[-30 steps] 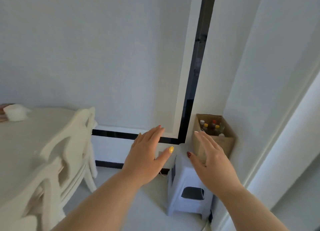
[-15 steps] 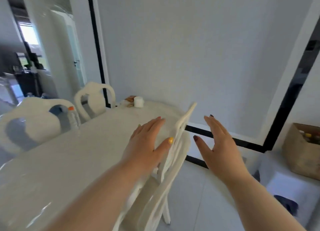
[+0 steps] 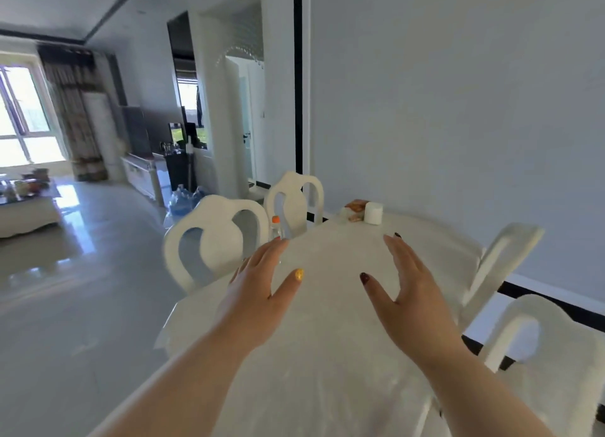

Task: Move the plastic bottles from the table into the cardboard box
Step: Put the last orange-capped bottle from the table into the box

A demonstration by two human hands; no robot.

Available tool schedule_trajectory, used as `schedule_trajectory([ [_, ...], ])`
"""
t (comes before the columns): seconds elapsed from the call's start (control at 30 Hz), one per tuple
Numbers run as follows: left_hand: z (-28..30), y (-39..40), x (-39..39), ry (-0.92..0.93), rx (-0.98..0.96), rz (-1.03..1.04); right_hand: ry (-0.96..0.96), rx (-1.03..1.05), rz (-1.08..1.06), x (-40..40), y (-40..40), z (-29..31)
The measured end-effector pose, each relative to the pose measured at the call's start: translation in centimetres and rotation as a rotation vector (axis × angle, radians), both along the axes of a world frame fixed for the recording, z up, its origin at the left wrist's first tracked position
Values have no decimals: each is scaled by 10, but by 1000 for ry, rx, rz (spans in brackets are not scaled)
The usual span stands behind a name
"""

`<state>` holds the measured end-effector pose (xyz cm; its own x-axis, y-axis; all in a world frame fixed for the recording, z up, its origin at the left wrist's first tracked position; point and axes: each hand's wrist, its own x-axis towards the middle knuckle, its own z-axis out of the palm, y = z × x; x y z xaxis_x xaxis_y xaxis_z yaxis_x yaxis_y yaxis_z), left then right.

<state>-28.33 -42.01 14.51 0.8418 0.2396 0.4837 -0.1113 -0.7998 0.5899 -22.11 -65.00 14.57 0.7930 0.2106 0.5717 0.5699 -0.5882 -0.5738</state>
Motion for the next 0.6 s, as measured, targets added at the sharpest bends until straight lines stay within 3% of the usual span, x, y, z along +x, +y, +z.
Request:
schedule_trajectory([
  [0.27, -14, 132, 83, 31, -80, -6, 45, 45, -4, 89, 139, -2],
  [0.6, -31, 234, 203, 117, -114, -56, 183, -60, -65, 178, 244, -14],
])
